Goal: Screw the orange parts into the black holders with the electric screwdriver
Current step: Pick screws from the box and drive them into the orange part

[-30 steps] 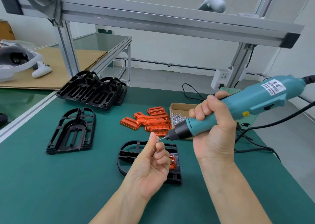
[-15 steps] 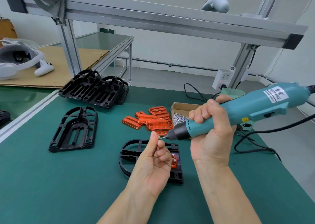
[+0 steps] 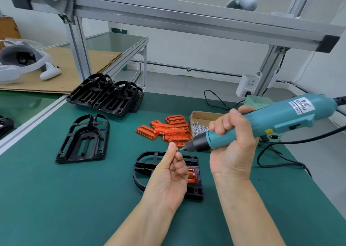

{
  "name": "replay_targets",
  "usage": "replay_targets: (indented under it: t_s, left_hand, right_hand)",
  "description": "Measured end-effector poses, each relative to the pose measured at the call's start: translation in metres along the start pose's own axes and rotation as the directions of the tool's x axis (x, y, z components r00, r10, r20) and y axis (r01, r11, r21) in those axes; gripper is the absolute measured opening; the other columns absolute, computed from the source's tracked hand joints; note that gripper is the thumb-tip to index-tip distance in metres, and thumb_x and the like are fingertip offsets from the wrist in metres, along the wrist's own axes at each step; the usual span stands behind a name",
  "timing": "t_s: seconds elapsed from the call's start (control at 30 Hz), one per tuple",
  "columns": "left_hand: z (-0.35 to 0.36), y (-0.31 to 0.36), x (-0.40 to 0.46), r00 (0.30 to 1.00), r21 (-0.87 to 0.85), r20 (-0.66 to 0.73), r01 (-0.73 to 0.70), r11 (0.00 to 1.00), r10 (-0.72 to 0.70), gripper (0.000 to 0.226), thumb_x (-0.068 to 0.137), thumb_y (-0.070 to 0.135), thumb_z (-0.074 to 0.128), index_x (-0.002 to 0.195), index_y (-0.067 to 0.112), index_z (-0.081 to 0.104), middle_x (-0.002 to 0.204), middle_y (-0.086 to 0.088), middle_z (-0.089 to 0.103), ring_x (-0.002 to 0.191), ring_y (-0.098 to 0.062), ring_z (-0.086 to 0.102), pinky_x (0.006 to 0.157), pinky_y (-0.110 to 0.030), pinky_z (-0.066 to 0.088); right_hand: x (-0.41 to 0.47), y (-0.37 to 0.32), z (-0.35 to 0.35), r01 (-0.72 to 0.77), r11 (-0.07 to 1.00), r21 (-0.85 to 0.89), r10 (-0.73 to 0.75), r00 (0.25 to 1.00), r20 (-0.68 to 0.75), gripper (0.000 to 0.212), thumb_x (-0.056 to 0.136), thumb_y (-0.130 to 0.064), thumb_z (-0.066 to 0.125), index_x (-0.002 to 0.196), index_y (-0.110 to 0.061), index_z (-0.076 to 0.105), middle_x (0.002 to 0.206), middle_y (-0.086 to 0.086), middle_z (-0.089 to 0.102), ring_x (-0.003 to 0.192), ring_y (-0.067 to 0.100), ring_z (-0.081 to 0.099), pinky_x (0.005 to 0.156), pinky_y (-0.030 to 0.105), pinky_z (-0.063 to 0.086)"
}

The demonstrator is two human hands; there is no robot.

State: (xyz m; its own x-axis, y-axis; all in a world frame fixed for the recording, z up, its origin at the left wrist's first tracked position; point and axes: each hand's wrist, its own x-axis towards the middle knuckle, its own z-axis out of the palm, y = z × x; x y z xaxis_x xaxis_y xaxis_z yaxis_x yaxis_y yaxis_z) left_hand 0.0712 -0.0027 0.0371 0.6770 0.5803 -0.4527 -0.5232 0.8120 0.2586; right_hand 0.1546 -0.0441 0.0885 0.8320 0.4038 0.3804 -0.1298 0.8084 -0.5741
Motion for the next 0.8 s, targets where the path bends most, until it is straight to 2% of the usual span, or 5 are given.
replay_targets:
  t_s: [0.37, 0.43, 0.5, 0.6, 0.8]
  left_hand:
    - [-0.020, 0.037, -0.013, 0.986, 0.295, 0.074, -0.164, 0.941, 0.148, 0.045, 0.090, 0.045, 0.051, 0.112, 0.007, 0.059, 0.068, -0.003, 0.054, 0.046, -0.011, 0.039, 0.038, -0.020, 0.035]
    - [-0.028, 0.049, -0.014, 0.918, 0.571, 0.155, -0.386, 0.725, 0.366, 0.030, 0.087, 0.037, 0.057, 0.109, 0.017, 0.061, 0.071, 0.002, 0.058, 0.052, -0.011, 0.046, 0.051, -0.022, 0.039]
    - [-0.039, 0.058, -0.013, 0.817, 0.824, 0.333, -0.495, 0.275, 0.471, 0.030, 0.082, 0.034, 0.068, 0.111, 0.032, 0.062, 0.085, 0.017, 0.063, 0.078, -0.001, 0.056, 0.076, -0.023, 0.043]
    - [-0.055, 0.066, -0.008, 0.791, 0.817, 0.544, -0.424, -0.390, 0.280, 0.059, 0.059, 0.065, 0.068, 0.113, 0.051, 0.052, 0.116, 0.037, 0.046, 0.120, 0.025, 0.021, 0.107, -0.025, 0.019]
    - [-0.063, 0.057, 0.006, 0.819, 0.576, 0.566, -0.307, -0.757, 0.098, 0.081, 0.064, 0.068, 0.064, 0.137, 0.042, 0.039, 0.148, 0.028, 0.028, 0.142, 0.001, -0.001, 0.115, -0.040, -0.013]
  right_hand:
    - [0.012, -0.001, -0.002, -0.061, 0.998, -0.009, 0.062, 0.997, 0.052, 0.017, 0.080, -0.002, 0.052, 0.083, -0.019, 0.049, 0.054, -0.005, 0.040, 0.046, 0.011, 0.040, 0.053, 0.024, 0.042]
    - [0.014, 0.002, -0.004, -0.090, 0.995, -0.053, 0.093, 0.994, 0.064, 0.019, 0.078, -0.001, 0.053, 0.085, -0.018, 0.049, 0.053, -0.004, 0.040, 0.045, 0.012, 0.039, 0.052, 0.024, 0.041]
    - [0.015, 0.006, -0.007, -0.125, 0.986, -0.111, 0.135, 0.987, 0.088, 0.020, 0.076, 0.000, 0.054, 0.085, -0.017, 0.049, 0.053, -0.003, 0.040, 0.044, 0.013, 0.039, 0.051, 0.024, 0.041]
    - [0.015, 0.012, -0.011, -0.167, 0.968, -0.189, 0.193, 0.973, 0.126, 0.020, 0.076, 0.000, 0.055, 0.085, -0.017, 0.050, 0.053, -0.002, 0.041, 0.044, 0.013, 0.039, 0.050, 0.024, 0.041]
    - [0.013, 0.027, -0.012, -0.209, 0.936, -0.282, 0.265, 0.948, 0.177, 0.020, 0.075, -0.002, 0.059, 0.086, -0.017, 0.051, 0.053, 0.000, 0.042, 0.043, 0.014, 0.040, 0.049, 0.026, 0.040]
